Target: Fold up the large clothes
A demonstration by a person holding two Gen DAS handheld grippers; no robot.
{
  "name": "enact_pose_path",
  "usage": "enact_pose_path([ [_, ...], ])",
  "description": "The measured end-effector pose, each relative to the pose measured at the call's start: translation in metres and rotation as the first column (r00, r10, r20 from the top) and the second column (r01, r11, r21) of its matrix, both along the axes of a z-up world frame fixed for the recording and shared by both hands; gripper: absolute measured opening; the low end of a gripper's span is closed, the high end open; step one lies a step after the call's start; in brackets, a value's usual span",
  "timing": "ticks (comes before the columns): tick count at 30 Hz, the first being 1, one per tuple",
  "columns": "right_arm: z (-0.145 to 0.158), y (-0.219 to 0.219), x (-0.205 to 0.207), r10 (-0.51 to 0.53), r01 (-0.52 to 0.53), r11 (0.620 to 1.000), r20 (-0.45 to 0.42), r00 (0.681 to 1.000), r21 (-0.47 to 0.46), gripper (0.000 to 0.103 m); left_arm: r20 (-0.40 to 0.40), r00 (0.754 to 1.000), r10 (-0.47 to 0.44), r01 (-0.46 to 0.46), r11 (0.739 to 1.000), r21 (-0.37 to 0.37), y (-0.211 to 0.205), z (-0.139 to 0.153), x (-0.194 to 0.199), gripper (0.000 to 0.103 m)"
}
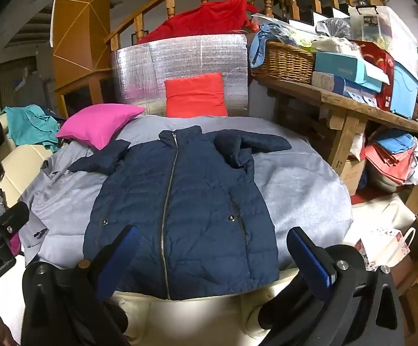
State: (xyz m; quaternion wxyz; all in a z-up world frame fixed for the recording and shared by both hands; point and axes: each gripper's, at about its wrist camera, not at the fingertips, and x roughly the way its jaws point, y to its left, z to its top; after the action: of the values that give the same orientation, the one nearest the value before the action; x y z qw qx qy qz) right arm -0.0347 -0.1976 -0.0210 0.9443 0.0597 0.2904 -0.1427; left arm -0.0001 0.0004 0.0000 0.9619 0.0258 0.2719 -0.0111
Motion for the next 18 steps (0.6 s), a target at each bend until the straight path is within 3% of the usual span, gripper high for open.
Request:
enact_pose_path([
  [18, -0.0060, -0.0010, 0.0014, 0.021, -0.020, 0.999, -0.006, 1.000, 0.040, 0.103, 0.002, 1.000, 0.005, -0.005, 1.000, 0.012, 0.0036, 0.0021, -0.0018, 0.103],
])
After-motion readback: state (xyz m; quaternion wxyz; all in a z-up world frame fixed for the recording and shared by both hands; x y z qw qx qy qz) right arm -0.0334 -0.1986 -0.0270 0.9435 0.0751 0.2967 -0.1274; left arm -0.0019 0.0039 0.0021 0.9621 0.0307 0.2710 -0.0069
